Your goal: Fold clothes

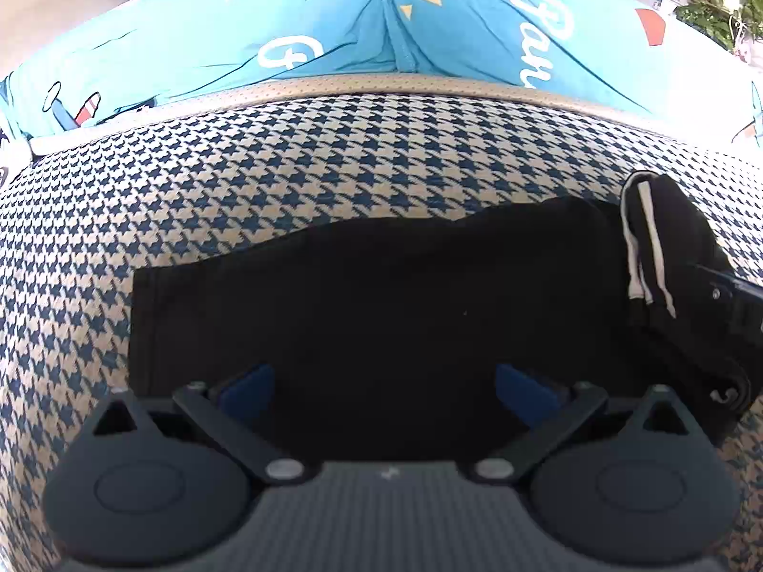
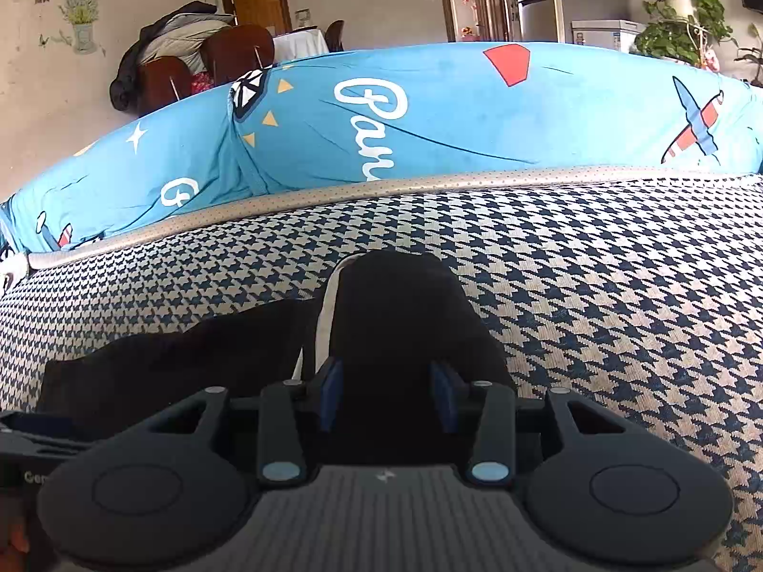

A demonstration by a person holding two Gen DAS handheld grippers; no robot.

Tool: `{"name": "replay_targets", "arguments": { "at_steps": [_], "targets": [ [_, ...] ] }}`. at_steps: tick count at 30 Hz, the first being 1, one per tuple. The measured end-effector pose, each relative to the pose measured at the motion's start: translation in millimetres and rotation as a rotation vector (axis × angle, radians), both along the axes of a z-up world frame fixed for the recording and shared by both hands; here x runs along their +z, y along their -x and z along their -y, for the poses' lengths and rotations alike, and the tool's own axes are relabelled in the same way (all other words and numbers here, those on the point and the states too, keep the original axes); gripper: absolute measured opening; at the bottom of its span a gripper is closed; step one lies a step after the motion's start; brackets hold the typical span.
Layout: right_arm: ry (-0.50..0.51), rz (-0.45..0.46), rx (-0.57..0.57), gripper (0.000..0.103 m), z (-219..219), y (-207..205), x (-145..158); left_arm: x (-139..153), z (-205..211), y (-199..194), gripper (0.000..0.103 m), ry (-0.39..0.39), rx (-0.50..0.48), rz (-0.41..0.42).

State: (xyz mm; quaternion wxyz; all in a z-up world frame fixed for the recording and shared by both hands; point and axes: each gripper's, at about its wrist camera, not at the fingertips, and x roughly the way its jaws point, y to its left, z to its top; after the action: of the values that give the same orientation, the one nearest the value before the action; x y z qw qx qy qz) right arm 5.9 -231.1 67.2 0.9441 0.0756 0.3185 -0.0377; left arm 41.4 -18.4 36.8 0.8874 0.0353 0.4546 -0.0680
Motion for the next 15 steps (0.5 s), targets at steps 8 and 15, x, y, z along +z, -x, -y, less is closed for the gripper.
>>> {"name": "replay_targets", "arguments": {
  "at_steps": [8,15],
  "targets": [
    [-0.015,-0.036,-0.01,0.05,0,-12,-14,-7,-4,-1,0.103,-0.003,0.02,-0.035],
    [-0.023,-0.041,-0.015,0.053,0,-15,-17,-10,-2,-2,0.103,-0.019,0.015,-0.036]
  ]
}}
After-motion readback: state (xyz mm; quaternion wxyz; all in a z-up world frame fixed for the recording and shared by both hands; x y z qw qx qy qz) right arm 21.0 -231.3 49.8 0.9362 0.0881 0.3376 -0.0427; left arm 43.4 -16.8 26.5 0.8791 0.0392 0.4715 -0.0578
